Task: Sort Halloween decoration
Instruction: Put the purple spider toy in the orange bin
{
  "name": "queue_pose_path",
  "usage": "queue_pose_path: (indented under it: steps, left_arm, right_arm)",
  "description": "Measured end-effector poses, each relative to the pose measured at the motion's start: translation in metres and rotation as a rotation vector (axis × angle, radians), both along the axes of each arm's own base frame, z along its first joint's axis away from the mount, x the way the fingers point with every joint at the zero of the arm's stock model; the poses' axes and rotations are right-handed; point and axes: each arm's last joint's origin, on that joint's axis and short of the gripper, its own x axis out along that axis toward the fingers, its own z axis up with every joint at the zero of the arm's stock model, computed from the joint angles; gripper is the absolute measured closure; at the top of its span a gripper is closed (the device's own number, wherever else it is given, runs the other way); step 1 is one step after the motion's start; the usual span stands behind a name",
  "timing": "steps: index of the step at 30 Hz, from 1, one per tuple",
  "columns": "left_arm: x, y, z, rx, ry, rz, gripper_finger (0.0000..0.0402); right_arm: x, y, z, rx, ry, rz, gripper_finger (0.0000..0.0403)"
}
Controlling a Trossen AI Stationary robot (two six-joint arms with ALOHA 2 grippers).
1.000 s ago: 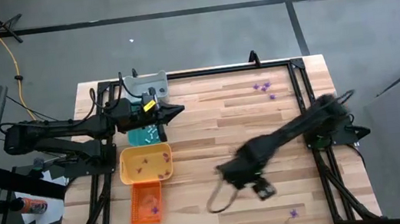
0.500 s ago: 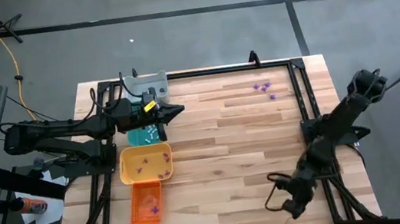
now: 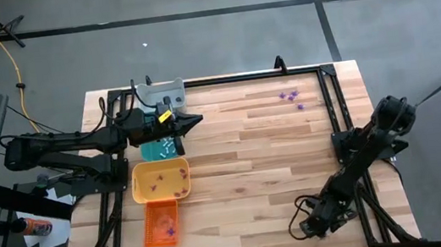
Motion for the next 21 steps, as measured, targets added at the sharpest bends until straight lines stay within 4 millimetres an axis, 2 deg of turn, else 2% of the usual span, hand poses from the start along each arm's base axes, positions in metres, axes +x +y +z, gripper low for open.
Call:
queue_pose_path:
  steps: [8,11,14,19,21]
  left_arm:
    - [0.000,0.000,-0.001,0.064,0.019,-0.001,0.0401]
    - [0.000,0.000,-0.001,0.081,0.024,-0.002,0.0401]
    - [0.000,0.000,-0.001,0.085,0.025,-0.002,0.0401]
    - [-0.002,0.000,0.001,0.086,0.017,-0.002,0.0402]
    - [-0.002,0.000,0.002,0.086,0.008,-0.002,0.0401]
  right_arm:
    - [0.007,-0.001,-0.014,0.037,0.088,0.002,0.0184]
    - [0.010,-0.002,-0.018,0.035,0.111,0.001,0.0203]
    - [0.010,-0.002,-0.021,0.030,0.108,0.014,0.0252]
    - [0.010,-0.003,-0.021,0.017,0.040,0.080,0.0371]
    - [0.011,-0.003,-0.020,0.012,-0.031,0.146,0.0390]
